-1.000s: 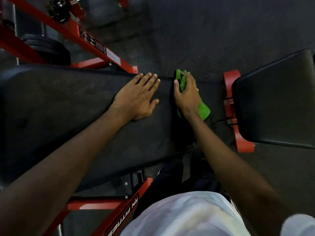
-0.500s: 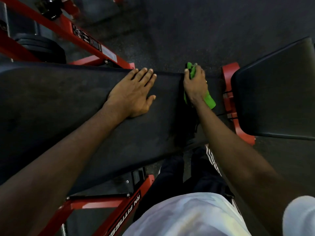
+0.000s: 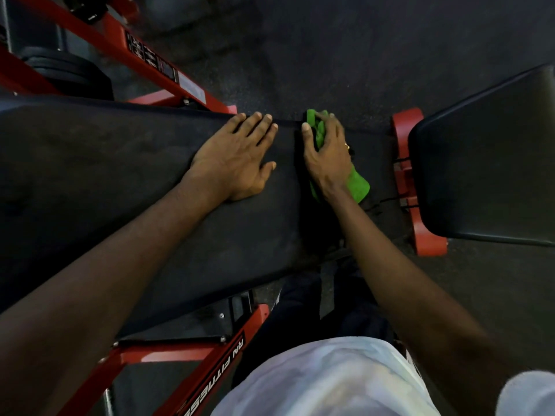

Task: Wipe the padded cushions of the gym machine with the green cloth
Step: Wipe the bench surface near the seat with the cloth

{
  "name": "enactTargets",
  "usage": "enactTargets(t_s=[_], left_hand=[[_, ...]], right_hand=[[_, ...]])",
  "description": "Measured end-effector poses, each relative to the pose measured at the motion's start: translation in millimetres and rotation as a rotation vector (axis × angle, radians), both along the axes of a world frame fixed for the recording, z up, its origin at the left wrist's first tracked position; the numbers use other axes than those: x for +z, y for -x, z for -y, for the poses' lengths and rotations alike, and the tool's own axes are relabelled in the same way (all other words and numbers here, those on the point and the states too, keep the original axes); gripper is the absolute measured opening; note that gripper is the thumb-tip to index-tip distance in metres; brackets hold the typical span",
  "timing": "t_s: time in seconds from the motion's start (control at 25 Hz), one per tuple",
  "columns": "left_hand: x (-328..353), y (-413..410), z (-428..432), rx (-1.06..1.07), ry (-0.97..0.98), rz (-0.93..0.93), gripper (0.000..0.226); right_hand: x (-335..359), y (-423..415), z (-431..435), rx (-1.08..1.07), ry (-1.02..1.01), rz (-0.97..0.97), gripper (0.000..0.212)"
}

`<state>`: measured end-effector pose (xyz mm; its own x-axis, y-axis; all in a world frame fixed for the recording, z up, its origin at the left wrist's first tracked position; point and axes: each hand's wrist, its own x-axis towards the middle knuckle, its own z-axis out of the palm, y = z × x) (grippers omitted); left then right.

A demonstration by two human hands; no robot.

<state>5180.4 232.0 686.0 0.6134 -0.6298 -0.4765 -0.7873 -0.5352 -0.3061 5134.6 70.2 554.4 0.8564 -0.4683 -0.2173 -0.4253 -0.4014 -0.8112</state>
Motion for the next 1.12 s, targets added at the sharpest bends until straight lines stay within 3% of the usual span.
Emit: enactTargets(t_s=[0.28,0.4,0.6,0.84,1.12], left_hand=[[-0.4,1.0,0.5,0.013,0.007,-0.010,0.074],[1.0,2.7,0.4,-0.004,-0.004,0.003,0.073],[-1.2,2.3,11.8,0.023,0.042,-0.058,0.071],[-29.9,23.0,28.3,0.005,-0.003,-0.052,0.069],[-31.0,20.5,30.3,-0.001,-0.021,-0.050,0.071]], right_hand=[[36.5,124.2,-40.8,0.345,0.075,0.084,0.069],[11.9,108.9,-28.1,0.256,0.081,0.058,0.058],[-6.6,71.5,-7.0,0.015,0.021,-0.068,0.058],[10.6,157.6,-32.5,0.137,0.072,0.018,0.052],[-34.0,81.7,14.6,-0.154,0.013,-0.271,0.054]])
